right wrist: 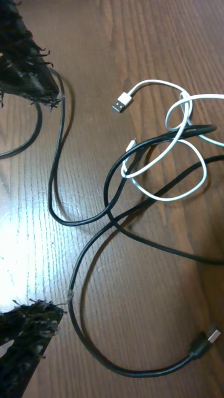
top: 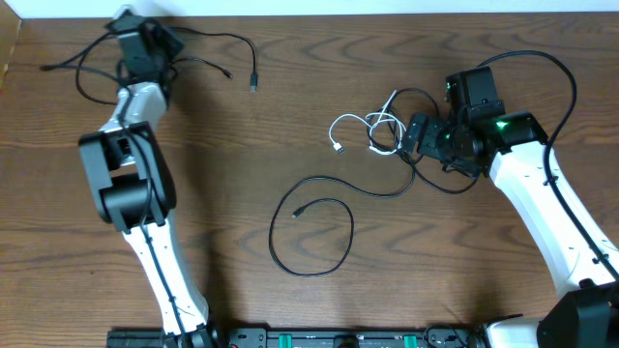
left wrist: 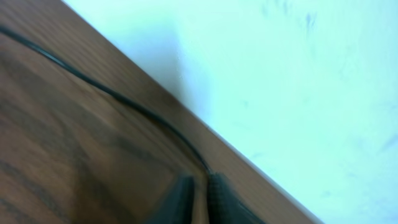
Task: Untangle cables
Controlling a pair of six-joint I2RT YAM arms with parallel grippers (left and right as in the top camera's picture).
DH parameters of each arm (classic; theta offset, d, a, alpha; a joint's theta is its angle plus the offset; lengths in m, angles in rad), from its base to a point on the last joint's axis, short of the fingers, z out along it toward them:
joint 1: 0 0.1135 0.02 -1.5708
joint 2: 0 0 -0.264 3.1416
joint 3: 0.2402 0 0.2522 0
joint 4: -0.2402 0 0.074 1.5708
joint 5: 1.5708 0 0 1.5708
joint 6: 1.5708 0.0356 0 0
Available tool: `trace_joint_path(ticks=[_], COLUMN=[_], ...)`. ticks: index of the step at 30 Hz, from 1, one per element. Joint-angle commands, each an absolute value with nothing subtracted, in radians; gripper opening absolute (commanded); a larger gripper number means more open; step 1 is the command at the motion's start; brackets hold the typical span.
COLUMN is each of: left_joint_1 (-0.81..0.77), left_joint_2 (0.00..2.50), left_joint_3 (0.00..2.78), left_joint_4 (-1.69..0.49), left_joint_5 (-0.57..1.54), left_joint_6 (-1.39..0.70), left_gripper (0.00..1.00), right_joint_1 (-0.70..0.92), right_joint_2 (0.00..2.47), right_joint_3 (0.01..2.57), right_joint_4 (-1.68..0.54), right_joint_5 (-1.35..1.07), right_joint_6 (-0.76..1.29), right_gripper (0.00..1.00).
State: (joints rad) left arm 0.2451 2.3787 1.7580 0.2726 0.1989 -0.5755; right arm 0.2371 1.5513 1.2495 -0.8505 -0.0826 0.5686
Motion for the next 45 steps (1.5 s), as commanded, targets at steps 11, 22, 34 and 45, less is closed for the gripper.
trace_joint_path(ticks=[11,22,34,45], left_joint_1=[0.345,0.411,0.412,0.412], left_joint_2=[2.299,2.238,2.307,2.318], left_joint_3=[1.777,1.777,1.766,1.761], left_joint_4=[-0.206,-0.257,-0.314,-0.422], left_joint_5=[0.038,0.073,0.059,-0.016], left_joint_6=[-0.256,-0.249,-0.418,-0.417], left_gripper=[0.74,0.74,0.41,0.08], right_joint_1=[0.246,0.249,0.251,0.25], right_joint_2=[1.558,1.558,1.558,1.558], right_joint_3=[1.245,1.245,1.245,1.245], right_joint_4=[-0.86,-0.859,-0.865,-0.863], right_joint_5=[-0.082,-0.081,-0.086,-0.085], right_joint_6=[0.56,0.56,0.56,0.56], right_gripper=[0.99,0.99,0.99,0.99])
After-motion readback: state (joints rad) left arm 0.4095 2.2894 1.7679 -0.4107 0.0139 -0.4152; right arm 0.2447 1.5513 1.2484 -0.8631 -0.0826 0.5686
